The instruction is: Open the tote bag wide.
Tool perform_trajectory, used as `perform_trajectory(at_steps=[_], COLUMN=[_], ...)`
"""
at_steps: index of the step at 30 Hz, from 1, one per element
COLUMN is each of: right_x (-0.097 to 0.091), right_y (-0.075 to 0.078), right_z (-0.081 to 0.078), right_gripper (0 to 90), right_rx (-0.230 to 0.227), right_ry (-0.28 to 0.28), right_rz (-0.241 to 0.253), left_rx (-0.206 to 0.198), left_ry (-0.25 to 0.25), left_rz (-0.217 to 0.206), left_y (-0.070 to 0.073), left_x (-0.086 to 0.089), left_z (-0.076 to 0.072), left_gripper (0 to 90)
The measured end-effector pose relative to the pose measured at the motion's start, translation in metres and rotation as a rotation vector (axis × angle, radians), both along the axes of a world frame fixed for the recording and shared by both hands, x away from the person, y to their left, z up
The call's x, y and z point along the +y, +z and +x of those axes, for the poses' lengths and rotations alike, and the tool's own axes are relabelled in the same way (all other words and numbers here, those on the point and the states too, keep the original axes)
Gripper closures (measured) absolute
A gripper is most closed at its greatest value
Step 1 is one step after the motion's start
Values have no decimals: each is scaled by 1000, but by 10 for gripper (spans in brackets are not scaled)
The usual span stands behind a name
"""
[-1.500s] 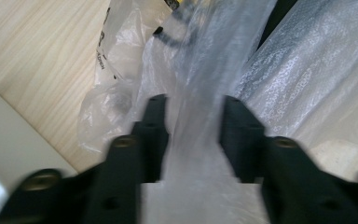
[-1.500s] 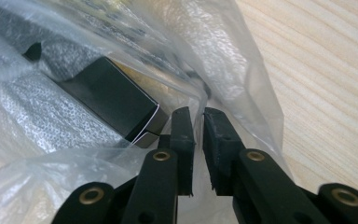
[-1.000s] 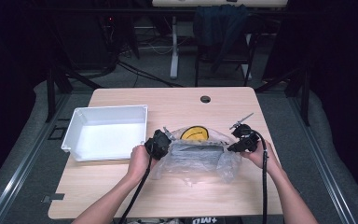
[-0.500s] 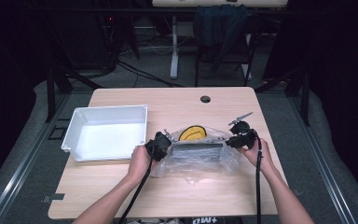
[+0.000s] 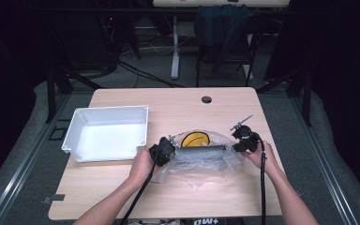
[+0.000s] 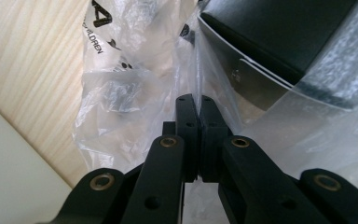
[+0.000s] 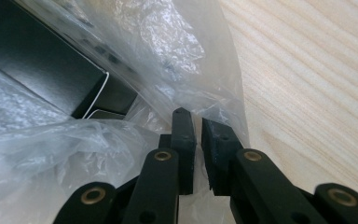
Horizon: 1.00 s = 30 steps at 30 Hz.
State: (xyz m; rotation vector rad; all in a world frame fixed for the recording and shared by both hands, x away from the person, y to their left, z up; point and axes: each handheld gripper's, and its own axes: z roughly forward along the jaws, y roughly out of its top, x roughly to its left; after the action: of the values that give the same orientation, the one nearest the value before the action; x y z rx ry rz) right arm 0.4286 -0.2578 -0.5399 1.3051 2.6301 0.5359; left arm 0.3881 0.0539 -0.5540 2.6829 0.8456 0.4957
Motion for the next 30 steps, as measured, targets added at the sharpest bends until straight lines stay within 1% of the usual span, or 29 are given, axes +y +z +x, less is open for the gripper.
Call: perform_trajectory(at_steps=[2, 3, 4, 6, 7, 8, 9, 10, 11, 12, 13, 14, 15, 16, 17, 18, 19, 20, 21, 22, 23, 24, 25, 26, 27, 28, 29, 30], right_x=[2, 1, 1, -1, -2, -3, -3, -3, -3, -3, -3, -2, -1, -1, -2, -2, -2, -3, -3, -3, -3, -3, -3, -3, -3, -3, -3, -2], right_y=[-1, -1, -2, -2, -2, -2, -2, -2, -2, -2, -2, -1, -1, -1, 0, 1, 1, 2, 2, 2, 2, 3, 3, 3, 3, 3, 3, 2], right_z=[0, 1, 1, 0, -1, -1, -1, -1, -1, -1, -1, -1, -1, -1, -1, -1, -1, -1, -1, -1, -2, -2, -2, -2, -2, -1, -1, -1], right_gripper=[830, 829, 828, 823, 819, 821, 821, 821, 822, 824, 825, 828, 828, 828, 828, 826, 825, 823, 823, 823, 824, 824, 825, 825, 828, 829, 829, 833], right_rx=[2, 10, 20, 19, 14, 10, 10, 11, 11, 8, 6, 7, 0, 0, -2, -9, -17, -20, -20, -20, -19, -17, -18, -18, -21, -22, -22, -22], right_ry=[-2, 3, 4, 6, -6, -5, -5, -6, -6, -9, -6, -8, -12, -12, -10, -13, -18, -18, -18, -18, -18, -13, -12, -12, -14, -14, -14, -15], right_rz=[-6, -15, -8, 4, 22, 22, 22, 29, 25, 26, 16, 16, 13, 13, 14, 21, 34, 26, 26, 28, 27, 19, 19, 19, 19, 18, 18, 18], left_rx=[-7, -5, -10, -36, -50, -72, -72, -79, -92, -96, -94, -98, -104, -102, -95, -73, -50, -50, -14, 12, 28, 75, 75, 90, 97, 99, 99, 91], left_ry=[2, 2, -1, -8, -15, -18, -18, -19, -12, -2, -3, 8, 22, 34, 43, 45, 45, 45, 35, 25, 22, 15, 15, 16, 5, 2, 2, -8], left_rz=[-5, -11, -15, -5, -3, 3, 3, -8, -12, -20, -40, -64, -95, -138, -181, -231, -242, -242, -249, -236, -218, -207, -207, -204, -193, -191, -191, -177], left_y=[3, 5, 8, 16, 21, 30, 30, 34, 37, 41, 45, 50, 54, 60, 65, 69, 67, 67, 63, 57, 50, 38, 38, 33, 26, 22, 22, 17], left_x=[2, 4, 6, 9, 10, 12, 12, 15, 17, 19, 22, 25, 28, 32, 35, 38, 37, 37, 36, 34, 32, 29, 29, 28, 25, 23, 23, 20], left_z=[-1, -2, -3, -7, -11, -17, -17, -20, -22, -23, -23, -23, -23, -22, -22, -21, -21, -21, -20, -19, -17, -14, -14, -13, -11, -11, -11, -11], left_gripper=[837, 837, 815, 745, 678, 625, 607, 607, 574, 533, 507, 497, 462, 462, 454, 440, 430, 428, 428, 452, 487, 528, 544, 544, 618, 659, 711, 783])
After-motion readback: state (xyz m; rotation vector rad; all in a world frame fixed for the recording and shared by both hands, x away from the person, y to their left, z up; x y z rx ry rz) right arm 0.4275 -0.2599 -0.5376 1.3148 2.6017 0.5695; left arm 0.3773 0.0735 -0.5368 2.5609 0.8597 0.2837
